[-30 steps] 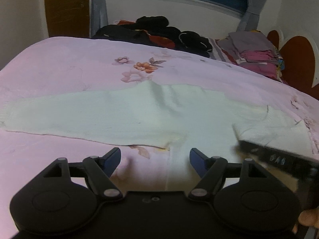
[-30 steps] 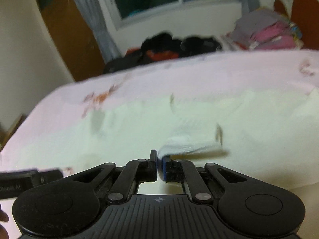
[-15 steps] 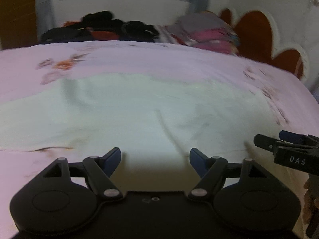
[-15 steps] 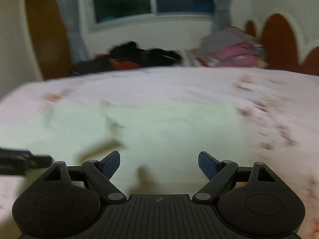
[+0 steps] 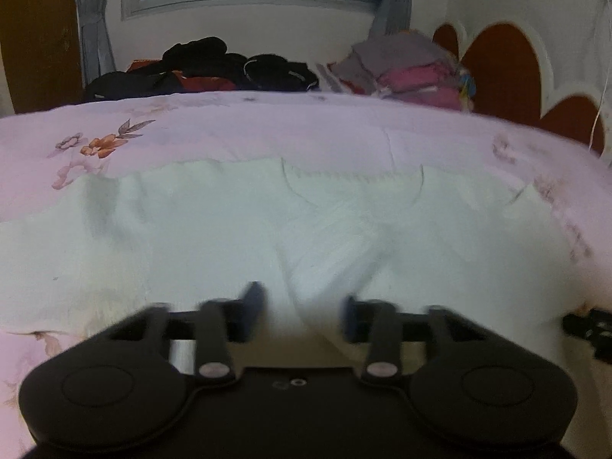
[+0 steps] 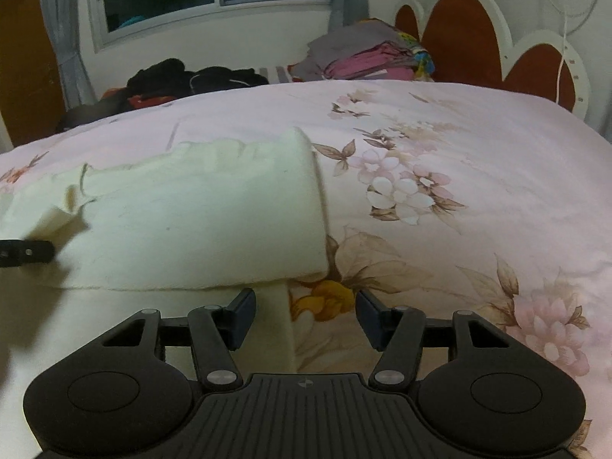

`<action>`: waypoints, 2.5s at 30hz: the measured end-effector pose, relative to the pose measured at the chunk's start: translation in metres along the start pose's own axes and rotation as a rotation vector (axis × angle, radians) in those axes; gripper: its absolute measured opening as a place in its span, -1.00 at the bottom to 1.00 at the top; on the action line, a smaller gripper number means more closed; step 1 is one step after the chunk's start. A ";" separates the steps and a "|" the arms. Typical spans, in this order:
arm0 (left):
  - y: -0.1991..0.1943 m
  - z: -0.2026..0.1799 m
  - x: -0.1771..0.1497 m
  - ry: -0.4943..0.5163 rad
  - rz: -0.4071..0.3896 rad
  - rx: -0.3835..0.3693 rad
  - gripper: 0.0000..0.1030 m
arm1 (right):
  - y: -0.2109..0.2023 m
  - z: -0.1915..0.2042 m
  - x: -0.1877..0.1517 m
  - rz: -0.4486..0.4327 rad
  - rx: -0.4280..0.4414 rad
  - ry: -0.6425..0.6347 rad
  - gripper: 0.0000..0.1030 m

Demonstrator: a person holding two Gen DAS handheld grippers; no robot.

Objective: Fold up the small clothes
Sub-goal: 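Carry the sleeve cuff with the right tool across the sweater body, then open the right tool to release the sleeve on the sweater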

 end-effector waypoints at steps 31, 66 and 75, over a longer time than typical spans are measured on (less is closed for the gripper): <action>-0.052 0.103 0.020 -0.169 -0.186 0.122 0.36 | -0.018 0.002 0.014 -0.048 0.022 0.053 -0.76; 0.002 0.064 0.008 -0.029 -0.098 0.077 0.38 | 0.085 -0.014 0.084 -0.034 -0.019 0.156 -0.87; -0.007 0.063 0.008 -0.030 -0.054 0.081 0.51 | 0.046 0.038 0.087 -0.081 0.074 0.001 -0.84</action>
Point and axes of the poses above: each gripper's, at about its wrist camera, not at the fingertips, and y roughly the way its jaws point, z to its left, x to its top, the point moved 6 cm from there along y, roughly the way its jaws point, and after that the axes turned 8 degrees about -y, right-handed, at the moved point
